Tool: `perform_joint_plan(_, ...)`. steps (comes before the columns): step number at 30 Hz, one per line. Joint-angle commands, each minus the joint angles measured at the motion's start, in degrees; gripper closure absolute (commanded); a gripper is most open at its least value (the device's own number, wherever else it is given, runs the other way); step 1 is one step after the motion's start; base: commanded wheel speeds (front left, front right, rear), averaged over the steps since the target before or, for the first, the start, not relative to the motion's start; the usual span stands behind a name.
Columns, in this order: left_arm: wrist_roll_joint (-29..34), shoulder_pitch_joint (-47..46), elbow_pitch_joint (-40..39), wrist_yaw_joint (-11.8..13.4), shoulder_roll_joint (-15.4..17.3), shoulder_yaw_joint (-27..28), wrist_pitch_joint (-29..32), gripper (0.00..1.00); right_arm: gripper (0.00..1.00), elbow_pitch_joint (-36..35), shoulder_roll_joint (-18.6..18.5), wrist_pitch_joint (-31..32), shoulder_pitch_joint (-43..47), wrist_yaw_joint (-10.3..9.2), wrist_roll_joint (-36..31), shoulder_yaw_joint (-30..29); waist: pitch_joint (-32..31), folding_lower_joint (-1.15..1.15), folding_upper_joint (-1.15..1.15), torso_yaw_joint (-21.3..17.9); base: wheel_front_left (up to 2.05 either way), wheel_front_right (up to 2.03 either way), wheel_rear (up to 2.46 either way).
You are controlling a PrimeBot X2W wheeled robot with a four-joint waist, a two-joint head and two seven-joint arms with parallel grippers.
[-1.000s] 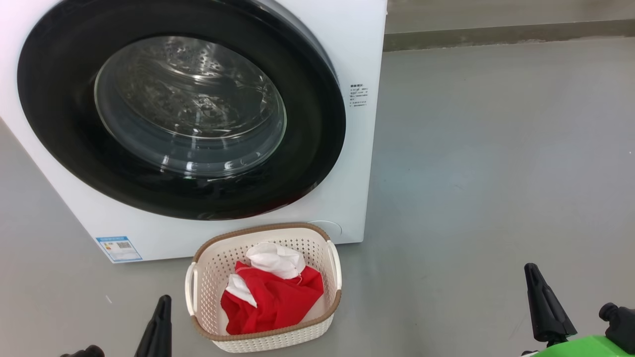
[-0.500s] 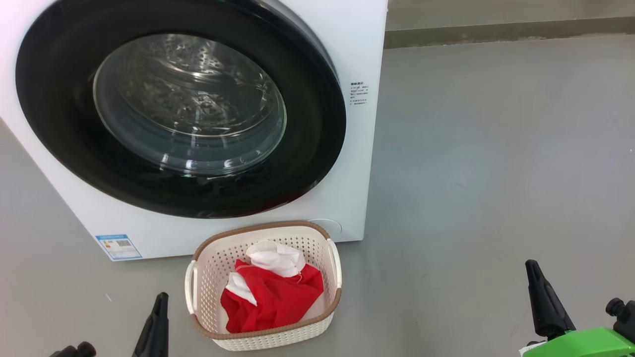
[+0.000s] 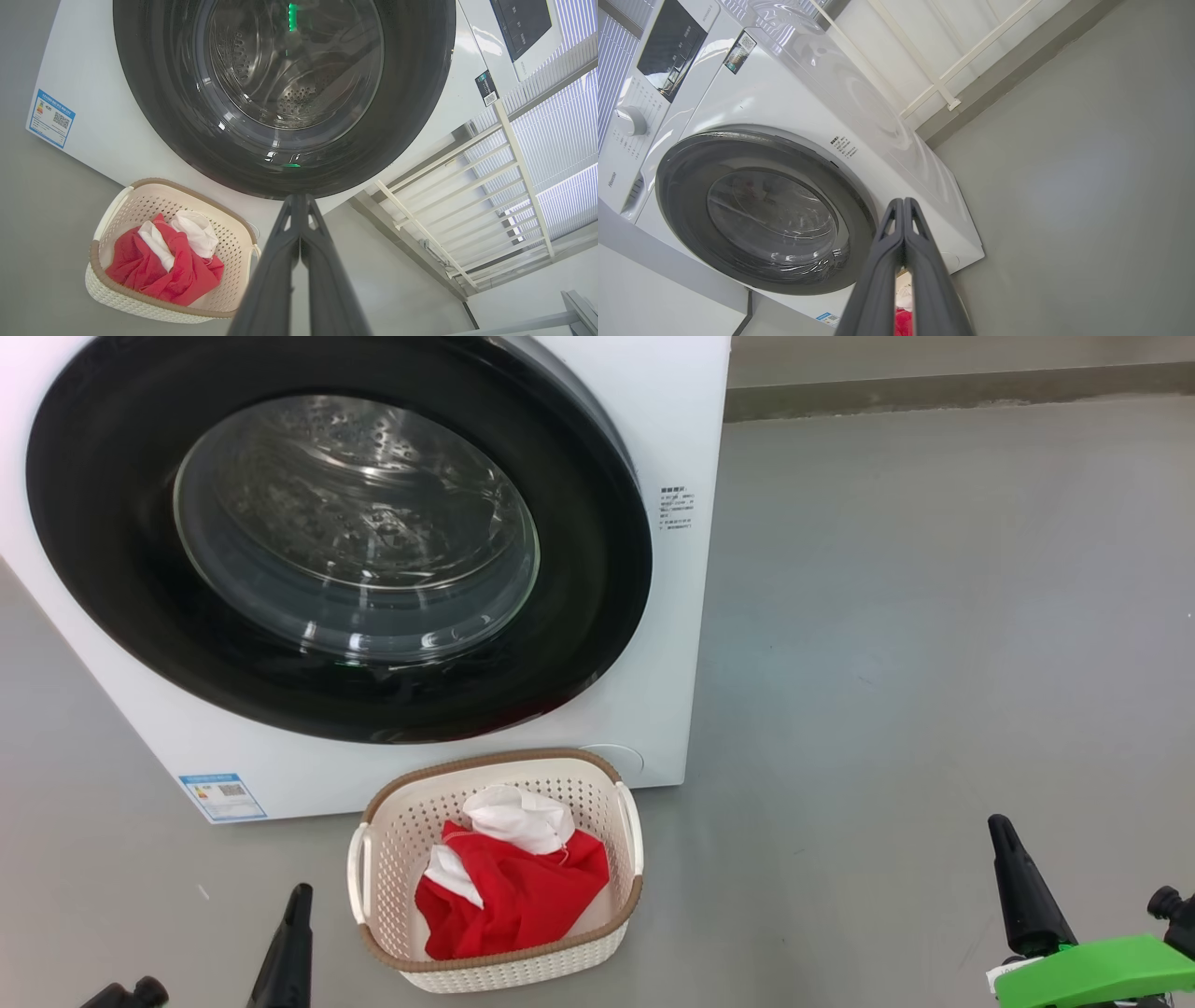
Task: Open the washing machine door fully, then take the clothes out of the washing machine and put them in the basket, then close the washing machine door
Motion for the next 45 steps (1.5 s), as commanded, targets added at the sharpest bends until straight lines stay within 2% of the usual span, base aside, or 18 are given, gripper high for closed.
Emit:
perform_joint_plan(1,-1.5,-2.8,-1.0,-0.6,0.4,1.5,0.4,1.0,1.0,-1.1,-1.1,0.3,-2.8,-0.11,1.9,0.5,0.0,-0.01,0.0,0.0,0.0,0.0,0.0)
perform_joint_plan(45,-27.3,-6.6,2.7,-1.1,-0.1,4.2,7.7,1.0,1.0,3.5,-1.7,7.0,-8.2,-0.18,29.9,0.4,1.1,-0.01,0.0,0.1,0.0,0.0,0.0)
